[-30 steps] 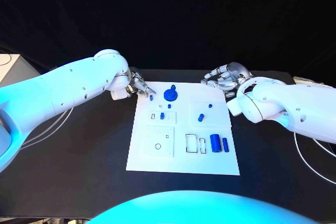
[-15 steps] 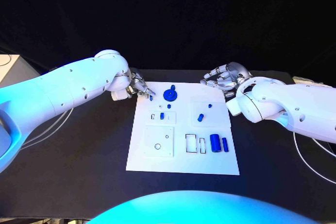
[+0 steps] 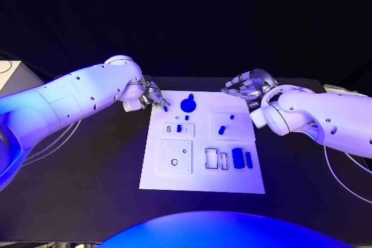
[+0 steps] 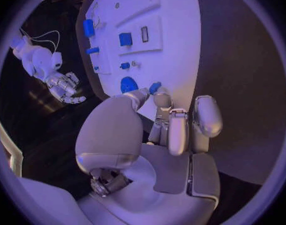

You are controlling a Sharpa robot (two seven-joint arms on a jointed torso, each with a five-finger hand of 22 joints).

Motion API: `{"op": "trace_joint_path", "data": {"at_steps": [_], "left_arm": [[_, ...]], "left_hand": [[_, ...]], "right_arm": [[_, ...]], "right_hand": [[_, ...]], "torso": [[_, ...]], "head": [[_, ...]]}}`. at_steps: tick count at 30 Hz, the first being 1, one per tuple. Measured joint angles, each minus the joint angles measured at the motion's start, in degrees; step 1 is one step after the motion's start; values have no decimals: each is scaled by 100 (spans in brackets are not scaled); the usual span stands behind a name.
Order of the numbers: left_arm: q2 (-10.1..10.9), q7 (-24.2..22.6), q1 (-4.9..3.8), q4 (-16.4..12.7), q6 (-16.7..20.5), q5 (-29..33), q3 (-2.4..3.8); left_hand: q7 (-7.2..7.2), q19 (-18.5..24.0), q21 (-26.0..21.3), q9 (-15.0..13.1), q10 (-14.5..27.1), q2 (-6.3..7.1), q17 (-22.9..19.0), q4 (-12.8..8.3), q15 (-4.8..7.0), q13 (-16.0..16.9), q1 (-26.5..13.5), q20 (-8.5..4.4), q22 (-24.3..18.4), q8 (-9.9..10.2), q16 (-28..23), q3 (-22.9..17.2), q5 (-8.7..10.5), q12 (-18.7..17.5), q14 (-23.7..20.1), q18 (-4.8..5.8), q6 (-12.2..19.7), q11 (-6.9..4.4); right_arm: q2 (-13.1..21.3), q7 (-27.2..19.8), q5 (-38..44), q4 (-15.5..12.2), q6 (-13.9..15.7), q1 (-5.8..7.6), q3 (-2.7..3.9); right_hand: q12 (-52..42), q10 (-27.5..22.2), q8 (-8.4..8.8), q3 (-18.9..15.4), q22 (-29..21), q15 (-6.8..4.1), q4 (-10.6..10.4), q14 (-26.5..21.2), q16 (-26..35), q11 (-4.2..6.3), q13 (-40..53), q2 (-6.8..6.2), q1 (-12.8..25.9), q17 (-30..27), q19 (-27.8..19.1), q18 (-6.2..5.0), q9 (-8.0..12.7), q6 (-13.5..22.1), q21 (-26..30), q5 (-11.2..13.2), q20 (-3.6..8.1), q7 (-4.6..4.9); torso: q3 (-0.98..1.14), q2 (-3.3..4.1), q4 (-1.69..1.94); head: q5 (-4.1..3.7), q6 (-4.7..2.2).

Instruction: Assemble the parts on the task board

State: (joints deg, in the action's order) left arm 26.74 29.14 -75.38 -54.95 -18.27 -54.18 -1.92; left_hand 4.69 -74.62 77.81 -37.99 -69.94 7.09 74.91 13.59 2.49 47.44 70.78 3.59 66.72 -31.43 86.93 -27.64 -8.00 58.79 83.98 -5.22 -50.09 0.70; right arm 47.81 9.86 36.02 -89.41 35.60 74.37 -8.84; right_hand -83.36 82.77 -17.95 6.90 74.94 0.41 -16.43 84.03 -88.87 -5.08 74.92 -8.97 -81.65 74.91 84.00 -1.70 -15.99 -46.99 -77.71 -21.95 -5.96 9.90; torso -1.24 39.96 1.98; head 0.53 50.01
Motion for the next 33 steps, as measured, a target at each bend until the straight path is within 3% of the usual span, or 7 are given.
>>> {"op": "trace_joint_path", "data": {"at_steps": [9, 15, 17, 19, 28, 30, 33], "left_arm": [[2, -31, -4, -3, 0, 11, 3], [37, -53, 3, -41, 13, 42, -2], [69, -58, 3, -83, 27, 66, -2], [128, -64, 3, -167, 59, 103, -2], [561, -85, 3, -895, 385, 330, -2], [674, -85, 1, -1106, 468, 379, -2], [830, -84, 0, -1391, 575, 435, -2]], "left_hand": [[16, -21, 0, 17, -19, 51, 0, -448, 38, -54, 156, -21, 29, -118, 22, -831, 33, 0, -3, 0, 31, -18], [20, -33, 51, 14, -99, 82, 0, -300, 38, -67, 71, -33, 81, -413, 51, -996, 48, -1, -3, 0, 65, -68], [11, -41, 51, -150, -115, 102, 0, -261, 38, -65, -28, -42, 102, -471, 51, -1036, 12, -1, -3, 0, 56, -70], [5, -53, 85, -183, -166, 136, 0, -473, 44, -46, -129, -53, 133, -505, 50, -1294, -21, 28, 2, 0, 49, -78], [-80, -157, 178, -337, -340, 300, 0, -420, 99, 77, -413, -113, 300, -639, 71, -1350, -589, 128, 17, -1, -81, -130], [-81, -183, 218, -337, -369, 349, 0, -569, 119, 106, -462, -110, 343, -654, 70, -1499, -696, 165, -3, -1, -82, -152], [-87, -207, 218, -337, -401, 355, 0, -569, 119, 137, -469, -121, 378, -654, 94, -1499, -792, 194, -3, 0, -89, -152]], "right_arm": [[-7, 0, 0, 11, -2, 0, 0], [-14, 0, -1, 19, -5, 0, 0], [-15, 0, -1, 22, -5, 0, 0], [-15, 0, -1, 25, -6, 0, 0], [1, -1, -2, 29, -9, 0, 0], [9, -1, -2, 29, -10, 0, 0], [18, -1, -2, 30, -10, 0, 0]], "right_hand": [[0, 0, 0, 0, -1, 0, 0, 0, 0, 0, 0, 0, 0, 0, 0, 0, 0, 0, 0, 0, 0, 0], [0, 0, 0, 0, -1, 0, 0, 0, 0, 0, 0, 0, 0, 0, 0, 0, 0, 0, 0, 0, 0, 0], [0, 0, 0, 0, -1, 0, 0, 0, 0, 0, -1, 0, 0, 0, 0, 0, 0, 0, 0, 0, 0, 0], [0, 0, 0, 0, -1, 0, 0, 0, 0, 0, -1, 0, 0, 0, 0, 0, 0, 0, 0, 0, 0, 0], [0, 0, 0, 0, -2, 0, 0, 0, 0, 0, -1, 0, 0, 0, 0, 0, 0, 0, 0, 0, 0, 0], [0, 0, 0, 0, -2, 0, 0, 0, 0, 0, -1, 0, 0, -1, 0, 0, 0, 0, 0, 0, 0, 0], [0, 0, 0, 0, -2, 0, 0, 0, 0, 0, -1, 0, 0, 0, 0, 0, 0, 0, 0, 0, 0, 0]], "torso": [[0, -1, -1], [0, -7, -1], [0, -9, 0], [0, -10, 1], [0, -19, 14], [0, -21, 16], [4, -28, 20]], "head": [[-1, 0], [-9, 0], [-12, 0], [-12, 0], [-11, 0], [-3, 0], [1, 0]]}}
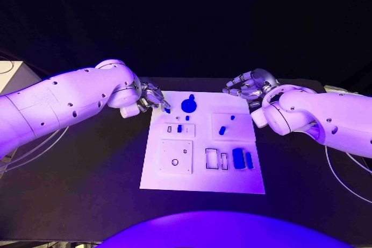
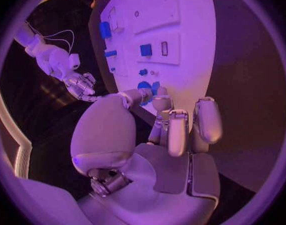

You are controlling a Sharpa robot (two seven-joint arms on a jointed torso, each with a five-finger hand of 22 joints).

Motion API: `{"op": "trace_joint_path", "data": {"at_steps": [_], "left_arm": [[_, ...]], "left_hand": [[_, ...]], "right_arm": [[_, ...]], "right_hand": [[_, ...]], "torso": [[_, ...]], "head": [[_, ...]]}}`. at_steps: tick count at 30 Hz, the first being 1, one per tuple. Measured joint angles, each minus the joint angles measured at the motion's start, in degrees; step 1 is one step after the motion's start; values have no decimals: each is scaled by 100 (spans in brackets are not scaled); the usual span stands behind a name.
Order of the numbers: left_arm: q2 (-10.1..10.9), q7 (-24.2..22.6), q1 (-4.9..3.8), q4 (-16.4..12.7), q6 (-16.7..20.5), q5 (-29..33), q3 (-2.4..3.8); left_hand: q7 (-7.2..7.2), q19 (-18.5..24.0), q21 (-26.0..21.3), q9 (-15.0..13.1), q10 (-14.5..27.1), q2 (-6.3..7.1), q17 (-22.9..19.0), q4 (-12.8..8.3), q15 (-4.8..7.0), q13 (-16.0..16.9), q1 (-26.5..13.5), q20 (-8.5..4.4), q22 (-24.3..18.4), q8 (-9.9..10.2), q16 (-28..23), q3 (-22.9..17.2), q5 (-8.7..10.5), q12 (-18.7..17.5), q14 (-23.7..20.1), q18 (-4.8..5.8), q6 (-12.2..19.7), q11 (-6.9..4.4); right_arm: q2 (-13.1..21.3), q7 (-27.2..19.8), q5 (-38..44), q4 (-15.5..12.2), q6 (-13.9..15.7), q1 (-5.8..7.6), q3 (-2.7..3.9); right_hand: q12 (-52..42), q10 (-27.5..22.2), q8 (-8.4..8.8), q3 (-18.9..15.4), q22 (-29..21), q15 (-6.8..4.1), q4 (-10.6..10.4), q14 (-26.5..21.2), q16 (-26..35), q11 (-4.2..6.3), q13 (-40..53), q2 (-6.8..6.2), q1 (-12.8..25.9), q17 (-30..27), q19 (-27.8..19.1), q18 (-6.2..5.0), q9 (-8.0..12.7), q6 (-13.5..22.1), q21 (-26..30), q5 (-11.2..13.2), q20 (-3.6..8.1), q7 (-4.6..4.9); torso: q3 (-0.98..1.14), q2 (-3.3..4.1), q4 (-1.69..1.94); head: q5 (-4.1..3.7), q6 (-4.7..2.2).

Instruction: Assemble the parts on the task board

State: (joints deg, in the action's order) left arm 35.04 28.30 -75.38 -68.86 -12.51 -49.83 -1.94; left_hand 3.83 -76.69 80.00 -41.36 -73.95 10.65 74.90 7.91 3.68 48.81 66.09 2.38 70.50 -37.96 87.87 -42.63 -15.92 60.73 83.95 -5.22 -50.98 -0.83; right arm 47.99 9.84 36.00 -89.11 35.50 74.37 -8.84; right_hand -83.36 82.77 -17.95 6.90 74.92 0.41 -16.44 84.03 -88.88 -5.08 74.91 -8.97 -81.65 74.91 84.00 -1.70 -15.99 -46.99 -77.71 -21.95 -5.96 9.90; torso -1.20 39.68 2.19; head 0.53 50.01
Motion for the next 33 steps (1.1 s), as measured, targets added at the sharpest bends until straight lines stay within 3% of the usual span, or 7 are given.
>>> {"op": "trace_joint_path", "data": {"at_steps": [8, 15, 22, 33], "left_arm": [[355, 9, -1, -709, 319, 57, -4], [489, 15, 43, -1037, 529, -105, -60], [483, 23, 141, -1109, 626, -382, -160], [388, 41, 240, -1076, 572, -702, -207]], "left_hand": [[-4, -20, 27, 0, -21, 46, 0, 0, 0, 10, -46, -21, 19, 0, 0, 0, -76, 1, 0, 0, -44, -20], [-4, -20, 27, 1, -21, 61, 0, 0, -1, 10, -61, -21, 35, 0, 0, 0, -77, 1, 0, 0, -45, -20], [-16, -20, 27, 3, -20, 68, 0, -1, 20, 10, -68, -21, 39, 0, 0, 1, -98, 1, 20, 0, -57, -19], [-25, -20, 27, 8, -20, 87, 0, -1, 20, 4, -87, -21, 45, -21, -1, 1, -98, 1, 20, 0, -83, -19]], "right_arm": [[20, 0, -1, 4, -1, 0, 0], [24, 1, -2, 10, -3, -6, -1], [23, 1, -3, 14, -4, -16, -1], [24, 1, -5, 16, -7, -24, -1]], "right_hand": [[0, 0, 0, 0, -1, 0, 0, 0, 0, 0, 0, 0, 0, 0, 0, 0, 0, 0, 0, 0, 0, 0], [0, 0, 0, 0, -1, 0, 0, 0, 0, 0, 0, 0, 0, 0, 0, 0, 0, 0, 0, 0, 0, 0], [0, 0, 0, 0, -1, 0, 0, 0, 0, 0, 4, 0, 0, 0, 0, 0, 0, 0, 0, 0, 0, 0], [0, 0, -24, 48, -1, 0, 0, 0, 0, 0, 4, 0, 0, 0, 0, 0, 0, 0, 0, 0, 0, 0]], "torso": [[2, -8, 3], [2, -11, 5], [0, -5, 0], [-1, 11, -8]], "head": [[20, 0], [38, 0], [63, 0], [60, 0]]}}
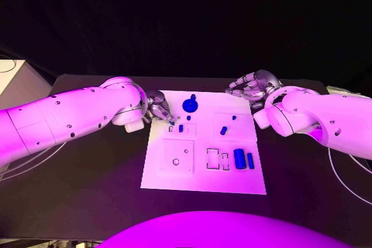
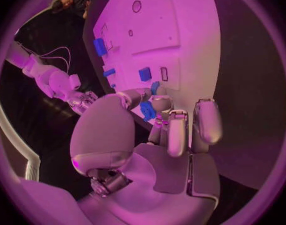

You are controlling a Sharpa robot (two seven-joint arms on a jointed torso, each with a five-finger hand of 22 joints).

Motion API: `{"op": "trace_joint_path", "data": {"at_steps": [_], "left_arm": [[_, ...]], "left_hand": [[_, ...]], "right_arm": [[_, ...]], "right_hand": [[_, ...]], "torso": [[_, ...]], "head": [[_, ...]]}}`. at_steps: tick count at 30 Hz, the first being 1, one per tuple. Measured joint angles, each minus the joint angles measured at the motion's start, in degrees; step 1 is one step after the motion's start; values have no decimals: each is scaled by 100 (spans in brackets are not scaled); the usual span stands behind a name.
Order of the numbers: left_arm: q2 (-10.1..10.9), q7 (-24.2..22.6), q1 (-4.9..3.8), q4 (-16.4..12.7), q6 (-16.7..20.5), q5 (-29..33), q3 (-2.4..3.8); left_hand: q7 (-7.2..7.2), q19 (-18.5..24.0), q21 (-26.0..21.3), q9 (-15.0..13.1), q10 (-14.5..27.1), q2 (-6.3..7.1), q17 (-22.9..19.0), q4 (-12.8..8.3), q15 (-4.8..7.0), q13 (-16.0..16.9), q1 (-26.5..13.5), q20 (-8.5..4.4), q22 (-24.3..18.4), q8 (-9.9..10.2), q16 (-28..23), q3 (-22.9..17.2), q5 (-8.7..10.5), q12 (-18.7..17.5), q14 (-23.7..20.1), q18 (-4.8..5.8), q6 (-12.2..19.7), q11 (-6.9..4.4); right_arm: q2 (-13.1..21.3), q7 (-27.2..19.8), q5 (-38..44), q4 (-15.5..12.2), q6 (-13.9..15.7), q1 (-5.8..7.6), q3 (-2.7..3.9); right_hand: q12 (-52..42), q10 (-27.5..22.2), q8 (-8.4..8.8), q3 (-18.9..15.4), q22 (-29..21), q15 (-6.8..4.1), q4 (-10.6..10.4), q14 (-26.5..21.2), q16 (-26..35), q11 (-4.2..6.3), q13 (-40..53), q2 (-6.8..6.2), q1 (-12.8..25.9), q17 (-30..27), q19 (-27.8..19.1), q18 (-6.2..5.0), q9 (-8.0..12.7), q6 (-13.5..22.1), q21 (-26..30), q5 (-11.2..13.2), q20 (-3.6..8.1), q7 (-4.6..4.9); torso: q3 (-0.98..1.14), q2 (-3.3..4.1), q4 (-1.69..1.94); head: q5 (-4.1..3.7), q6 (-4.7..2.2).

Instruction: Assemble the parts on the task board

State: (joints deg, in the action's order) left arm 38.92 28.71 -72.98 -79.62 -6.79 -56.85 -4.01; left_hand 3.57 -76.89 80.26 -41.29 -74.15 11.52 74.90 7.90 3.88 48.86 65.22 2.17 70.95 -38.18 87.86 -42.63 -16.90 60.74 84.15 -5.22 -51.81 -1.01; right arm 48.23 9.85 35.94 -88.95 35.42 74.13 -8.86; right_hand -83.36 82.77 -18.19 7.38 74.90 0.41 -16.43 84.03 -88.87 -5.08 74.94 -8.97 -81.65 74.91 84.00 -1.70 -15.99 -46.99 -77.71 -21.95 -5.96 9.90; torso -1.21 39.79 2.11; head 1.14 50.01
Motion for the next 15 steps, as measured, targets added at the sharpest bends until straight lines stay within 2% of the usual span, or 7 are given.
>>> {"op": "trace_joint_path", "data": {"at_steps": [15], "left_arm": [[1, 30, 9, -16, -310, -276, -7]], "left_hand": [[-1, 0, 22, 1, -21, -6, 0, 0, 0, 0, 6, 0, 6, 3, 0, 0, -29, 0, 0, 0, -2, -21]], "right_arm": [[5, 0, -3, 2, -4, -2, 0]], "right_hand": [[0, 0, 0, 0, 5, 0, 0, 0, 0, 0, -1, 0, 0, 0, 0, 0, 0, 0, 0, 0, 0, 0]], "torso": [[1, -2, 3]], "head": [[14, 0]]}}
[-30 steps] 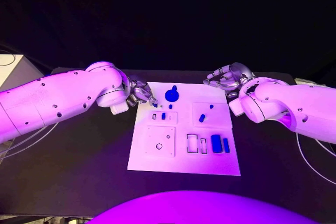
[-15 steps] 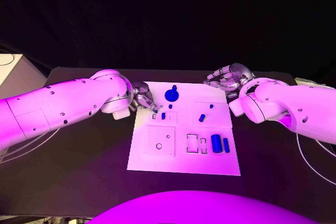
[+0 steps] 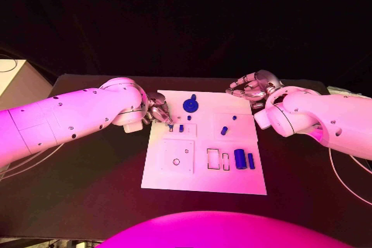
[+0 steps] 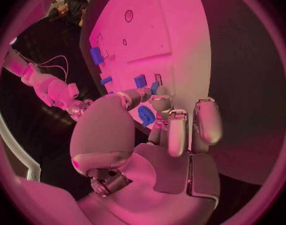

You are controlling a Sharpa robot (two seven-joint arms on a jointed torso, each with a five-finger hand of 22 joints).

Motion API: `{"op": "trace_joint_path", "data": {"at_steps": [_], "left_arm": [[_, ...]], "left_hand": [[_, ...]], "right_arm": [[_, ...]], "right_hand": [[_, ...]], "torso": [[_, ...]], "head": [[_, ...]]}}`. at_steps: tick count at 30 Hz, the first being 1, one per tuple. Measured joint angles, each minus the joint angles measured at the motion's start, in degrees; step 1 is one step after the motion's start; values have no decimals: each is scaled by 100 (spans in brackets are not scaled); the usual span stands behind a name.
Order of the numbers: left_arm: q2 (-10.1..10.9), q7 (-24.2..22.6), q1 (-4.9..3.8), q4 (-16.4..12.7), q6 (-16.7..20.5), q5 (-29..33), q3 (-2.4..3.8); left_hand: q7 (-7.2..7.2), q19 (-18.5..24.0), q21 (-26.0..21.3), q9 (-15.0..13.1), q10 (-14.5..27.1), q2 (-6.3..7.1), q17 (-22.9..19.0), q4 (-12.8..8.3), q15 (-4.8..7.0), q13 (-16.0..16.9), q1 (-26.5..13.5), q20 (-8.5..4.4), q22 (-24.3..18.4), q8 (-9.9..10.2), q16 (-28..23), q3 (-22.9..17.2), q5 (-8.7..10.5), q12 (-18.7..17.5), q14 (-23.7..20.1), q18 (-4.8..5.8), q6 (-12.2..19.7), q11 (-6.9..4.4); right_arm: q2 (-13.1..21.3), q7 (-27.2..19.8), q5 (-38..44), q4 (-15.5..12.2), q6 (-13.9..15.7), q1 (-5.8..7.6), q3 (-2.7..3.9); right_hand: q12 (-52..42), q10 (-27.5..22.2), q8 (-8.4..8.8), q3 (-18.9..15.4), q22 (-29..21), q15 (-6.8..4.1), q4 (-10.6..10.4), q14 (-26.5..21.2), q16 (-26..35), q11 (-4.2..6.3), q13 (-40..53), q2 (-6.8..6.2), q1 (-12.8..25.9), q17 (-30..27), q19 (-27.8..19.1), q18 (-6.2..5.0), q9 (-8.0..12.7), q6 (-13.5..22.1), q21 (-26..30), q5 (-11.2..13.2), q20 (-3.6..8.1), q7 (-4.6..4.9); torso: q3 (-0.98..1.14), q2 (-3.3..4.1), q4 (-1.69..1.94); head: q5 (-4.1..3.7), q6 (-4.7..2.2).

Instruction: Assemble the parts on the task board

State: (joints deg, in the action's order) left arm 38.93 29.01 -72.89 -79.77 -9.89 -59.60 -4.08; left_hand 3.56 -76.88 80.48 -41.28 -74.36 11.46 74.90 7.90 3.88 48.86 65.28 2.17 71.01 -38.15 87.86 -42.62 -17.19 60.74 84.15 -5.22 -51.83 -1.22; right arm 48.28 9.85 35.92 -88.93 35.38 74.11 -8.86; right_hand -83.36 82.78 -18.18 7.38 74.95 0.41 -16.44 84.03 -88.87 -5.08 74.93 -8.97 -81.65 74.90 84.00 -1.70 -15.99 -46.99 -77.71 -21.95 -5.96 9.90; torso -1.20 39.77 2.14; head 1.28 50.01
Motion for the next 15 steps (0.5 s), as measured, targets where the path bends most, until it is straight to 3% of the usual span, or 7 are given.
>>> {"op": "trace_joint_path", "data": {"at_steps": [15], "left_arm": [[8, 9, -1, -42, -185, -98, 4]], "left_hand": [[0, 0, 0, -2, -19, -2, 0, 0, 0, 0, 2, 0, -1, 8, 0, 0, 1, 0, 0, 0, -1, 20]], "right_arm": [[3, 0, -2, 3, -5, -4, 0]], "right_hand": [[0, 0, 0, 0, -1, 0, 0, 0, 0, 0, -1, 0, 0, 0, 0, 0, 0, 0, 0, 0, 0, 0]], "torso": [[5, -4, -3]], "head": [[-4, 0]]}}
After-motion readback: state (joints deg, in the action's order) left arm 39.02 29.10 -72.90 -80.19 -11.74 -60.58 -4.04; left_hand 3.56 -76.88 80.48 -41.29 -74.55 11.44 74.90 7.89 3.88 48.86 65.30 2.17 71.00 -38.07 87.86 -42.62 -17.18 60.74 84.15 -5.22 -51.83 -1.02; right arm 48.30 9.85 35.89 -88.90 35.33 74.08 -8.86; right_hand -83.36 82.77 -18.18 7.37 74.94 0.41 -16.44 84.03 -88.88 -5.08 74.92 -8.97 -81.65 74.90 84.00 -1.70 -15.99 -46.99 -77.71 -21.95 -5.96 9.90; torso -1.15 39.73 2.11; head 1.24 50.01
